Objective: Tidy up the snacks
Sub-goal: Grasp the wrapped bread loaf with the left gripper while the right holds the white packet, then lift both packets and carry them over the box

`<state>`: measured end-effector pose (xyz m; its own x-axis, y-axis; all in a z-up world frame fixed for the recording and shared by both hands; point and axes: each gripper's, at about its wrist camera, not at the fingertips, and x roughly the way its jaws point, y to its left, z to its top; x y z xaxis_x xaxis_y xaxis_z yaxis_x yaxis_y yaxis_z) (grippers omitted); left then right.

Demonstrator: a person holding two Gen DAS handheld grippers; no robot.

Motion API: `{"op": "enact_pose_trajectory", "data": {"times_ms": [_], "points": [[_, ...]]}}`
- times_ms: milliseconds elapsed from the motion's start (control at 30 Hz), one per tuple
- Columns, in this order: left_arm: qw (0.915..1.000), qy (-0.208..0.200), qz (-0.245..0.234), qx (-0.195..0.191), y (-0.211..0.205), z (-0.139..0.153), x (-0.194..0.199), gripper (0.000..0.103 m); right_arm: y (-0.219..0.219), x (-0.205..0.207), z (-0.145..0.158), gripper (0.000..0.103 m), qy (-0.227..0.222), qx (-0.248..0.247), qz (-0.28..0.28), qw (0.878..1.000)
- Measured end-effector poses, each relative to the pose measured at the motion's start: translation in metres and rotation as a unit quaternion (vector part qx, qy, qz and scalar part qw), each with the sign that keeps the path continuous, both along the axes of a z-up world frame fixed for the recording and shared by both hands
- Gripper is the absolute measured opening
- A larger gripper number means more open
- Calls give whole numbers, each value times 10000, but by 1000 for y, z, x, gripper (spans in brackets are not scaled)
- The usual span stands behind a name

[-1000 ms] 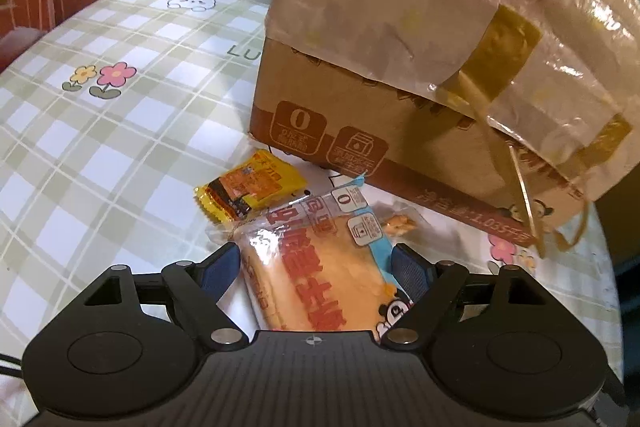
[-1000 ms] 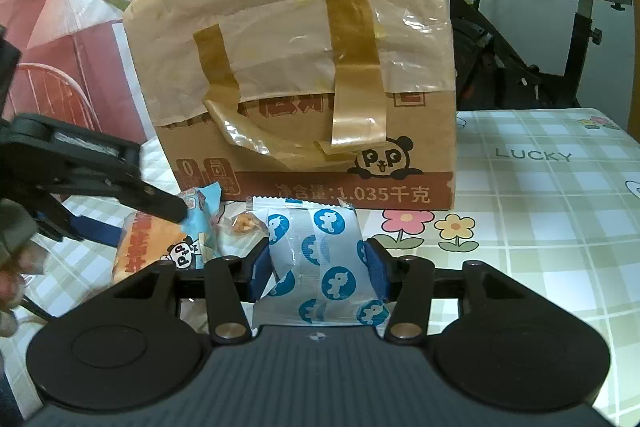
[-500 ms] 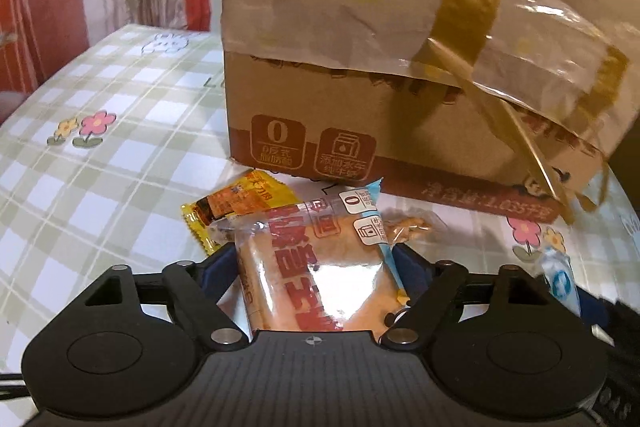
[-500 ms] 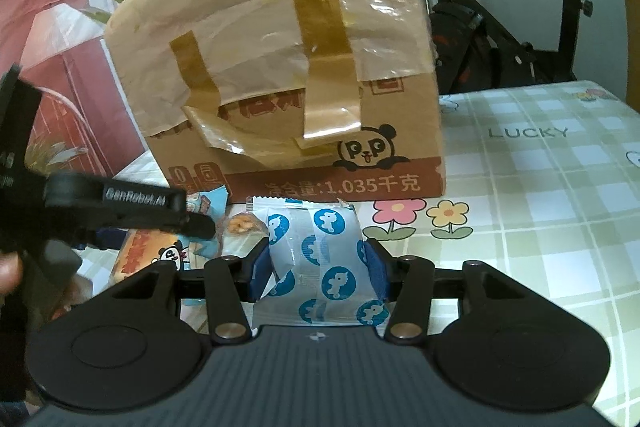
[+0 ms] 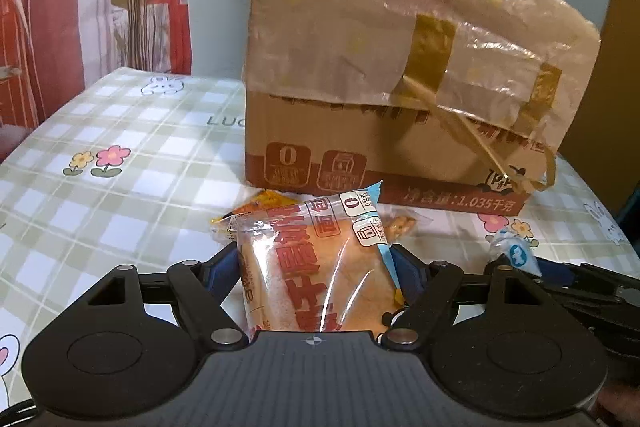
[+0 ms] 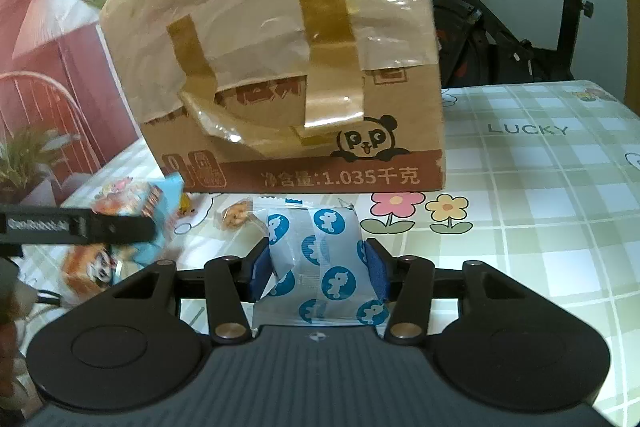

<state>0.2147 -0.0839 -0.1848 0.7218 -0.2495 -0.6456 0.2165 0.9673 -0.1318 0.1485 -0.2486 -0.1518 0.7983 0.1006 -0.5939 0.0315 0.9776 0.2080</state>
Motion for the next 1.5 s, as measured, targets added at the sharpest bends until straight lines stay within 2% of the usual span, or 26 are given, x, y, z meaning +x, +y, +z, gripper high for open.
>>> {"op": "enact_pose_trajectory", "data": {"times_ms": [300, 633, 867, 1167, 1333, 1500], "points": [[9996, -180, -98, -214, 11, 6, -8, 80, 6, 0, 0, 51, 51, -254, 95, 9996], [9939, -1042, -338, -133, 20, 31, -28, 80, 17, -16, 18, 51, -11, -524, 199, 9984], [9865, -1561, -478, -158, 22, 62, -33, 80, 23, -28, 58, 51, -488, -571, 404, 9964], [9694, -2333, -669, -375, 26, 124, -20, 80, 19, -23, 129, 51, -1464, -248, 416, 9880], [9636, -2533, -682, -513, 19, 160, 13, 80, 13, 3, 172, 51, -1911, -439, 542, 9791], [9598, -2668, -698, -516, -2, 184, 60, 80, 7, 56, 197, 51, -2097, -796, 643, 9724]]}}
